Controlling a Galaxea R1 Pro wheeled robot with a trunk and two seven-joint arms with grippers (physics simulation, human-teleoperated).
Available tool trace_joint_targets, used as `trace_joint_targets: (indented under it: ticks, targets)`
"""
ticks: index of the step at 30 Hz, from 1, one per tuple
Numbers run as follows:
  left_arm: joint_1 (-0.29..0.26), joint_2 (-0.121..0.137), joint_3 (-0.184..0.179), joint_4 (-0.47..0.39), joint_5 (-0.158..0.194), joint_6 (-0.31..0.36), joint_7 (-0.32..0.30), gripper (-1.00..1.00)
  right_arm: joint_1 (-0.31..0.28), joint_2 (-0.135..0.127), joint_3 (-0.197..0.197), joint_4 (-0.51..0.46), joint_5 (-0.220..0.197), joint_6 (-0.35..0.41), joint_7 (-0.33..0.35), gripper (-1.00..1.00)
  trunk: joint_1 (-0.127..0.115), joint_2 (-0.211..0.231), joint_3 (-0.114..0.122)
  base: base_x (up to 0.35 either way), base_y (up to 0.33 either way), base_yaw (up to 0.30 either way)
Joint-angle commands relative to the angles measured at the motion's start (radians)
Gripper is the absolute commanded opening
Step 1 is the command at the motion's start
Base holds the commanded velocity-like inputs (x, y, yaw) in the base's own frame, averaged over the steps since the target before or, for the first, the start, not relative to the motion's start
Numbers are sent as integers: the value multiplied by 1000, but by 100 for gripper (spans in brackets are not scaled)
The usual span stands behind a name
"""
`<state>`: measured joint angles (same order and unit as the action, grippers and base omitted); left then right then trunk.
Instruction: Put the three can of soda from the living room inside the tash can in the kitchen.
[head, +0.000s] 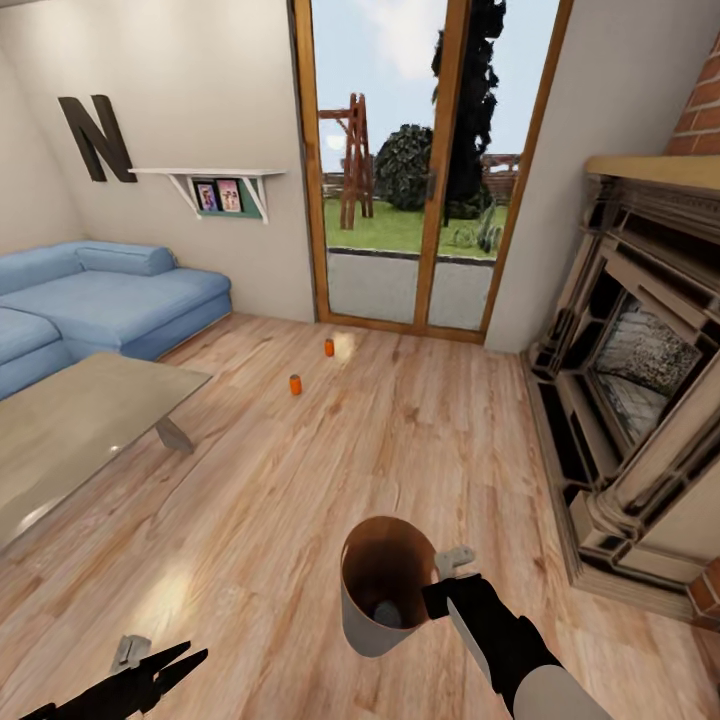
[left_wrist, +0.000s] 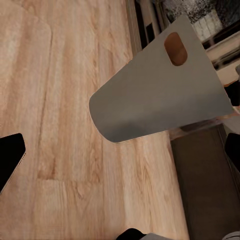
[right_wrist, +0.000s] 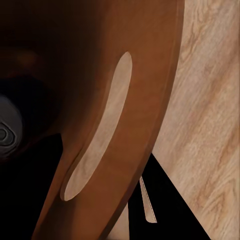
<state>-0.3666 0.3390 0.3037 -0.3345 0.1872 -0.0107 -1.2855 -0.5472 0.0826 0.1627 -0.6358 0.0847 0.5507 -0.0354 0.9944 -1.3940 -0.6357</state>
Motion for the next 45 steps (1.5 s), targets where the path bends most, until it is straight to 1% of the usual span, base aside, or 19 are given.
trace_joint_targets:
  ticks: [1, 7, 16, 20, 45]
  targets:
    - [0, 0, 0, 0, 0, 0, 0, 100, 0, 0, 0, -1, -5, -1, 9, -100, 0, 0, 0, 346, 0, 0]
    - [0, 0, 0, 0, 0, 0, 0, 100, 0, 0, 0, -1, -5, -1, 9, -100, 0, 0, 0, 225, 0, 25]
    - [0, 0, 0, 0, 0, 0, 0, 100, 0, 0, 0, -1, -5, -1, 9, -100, 0, 0, 0, 14, 0, 227]
    - [0, 0, 0, 0, 0, 0, 0, 100, 0, 0, 0, -1, -5, -1, 9, -100, 0, 0, 0, 145, 0, 134]
    - [0, 0, 0, 0, 0, 1, 0, 100, 0, 0, 0, -1, -5, -1, 9, -100, 0, 0, 0, 331, 0, 10]
